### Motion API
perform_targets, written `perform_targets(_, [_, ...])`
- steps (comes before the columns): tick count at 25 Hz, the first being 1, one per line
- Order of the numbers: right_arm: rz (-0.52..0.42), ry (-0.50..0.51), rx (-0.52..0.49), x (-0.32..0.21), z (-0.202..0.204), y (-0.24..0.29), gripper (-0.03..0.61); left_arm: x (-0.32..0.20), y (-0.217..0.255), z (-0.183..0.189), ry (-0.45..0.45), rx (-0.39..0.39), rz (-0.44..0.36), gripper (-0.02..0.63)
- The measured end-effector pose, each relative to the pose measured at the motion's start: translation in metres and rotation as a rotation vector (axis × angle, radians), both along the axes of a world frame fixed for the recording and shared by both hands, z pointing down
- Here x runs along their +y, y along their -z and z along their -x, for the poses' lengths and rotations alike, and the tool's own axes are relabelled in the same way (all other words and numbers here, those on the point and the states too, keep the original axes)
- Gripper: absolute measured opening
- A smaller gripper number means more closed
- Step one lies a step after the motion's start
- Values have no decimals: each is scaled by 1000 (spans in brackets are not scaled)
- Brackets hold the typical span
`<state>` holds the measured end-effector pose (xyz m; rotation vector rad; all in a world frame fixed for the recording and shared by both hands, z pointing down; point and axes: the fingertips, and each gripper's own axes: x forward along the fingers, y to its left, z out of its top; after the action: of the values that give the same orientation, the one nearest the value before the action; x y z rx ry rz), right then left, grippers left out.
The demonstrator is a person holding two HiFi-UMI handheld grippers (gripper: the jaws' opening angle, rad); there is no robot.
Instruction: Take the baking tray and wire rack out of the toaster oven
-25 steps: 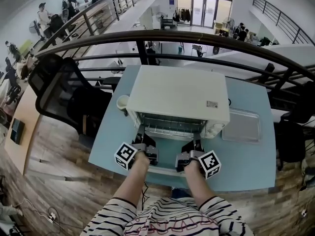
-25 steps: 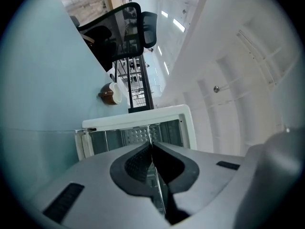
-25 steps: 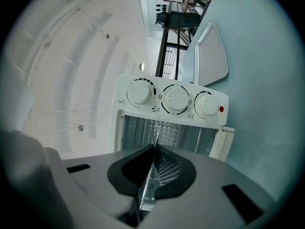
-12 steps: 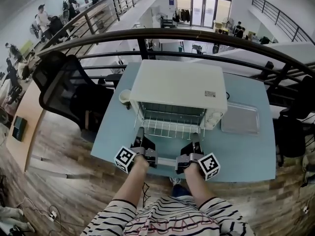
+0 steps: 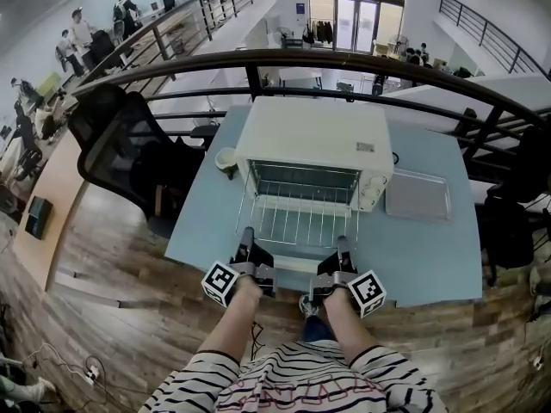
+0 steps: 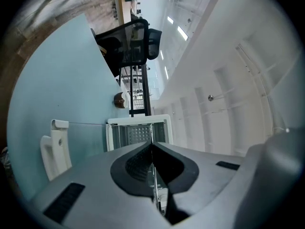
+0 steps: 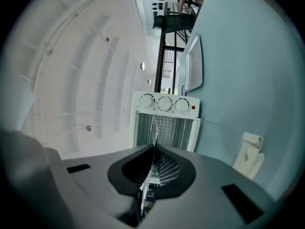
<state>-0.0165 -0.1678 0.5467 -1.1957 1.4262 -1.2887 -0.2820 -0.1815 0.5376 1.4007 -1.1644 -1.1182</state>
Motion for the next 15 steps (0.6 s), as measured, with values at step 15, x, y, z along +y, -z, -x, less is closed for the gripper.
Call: perform_targets(15, [62, -16, 8, 103, -20, -28, 29, 101, -27, -20, -45, 6, 54, 23])
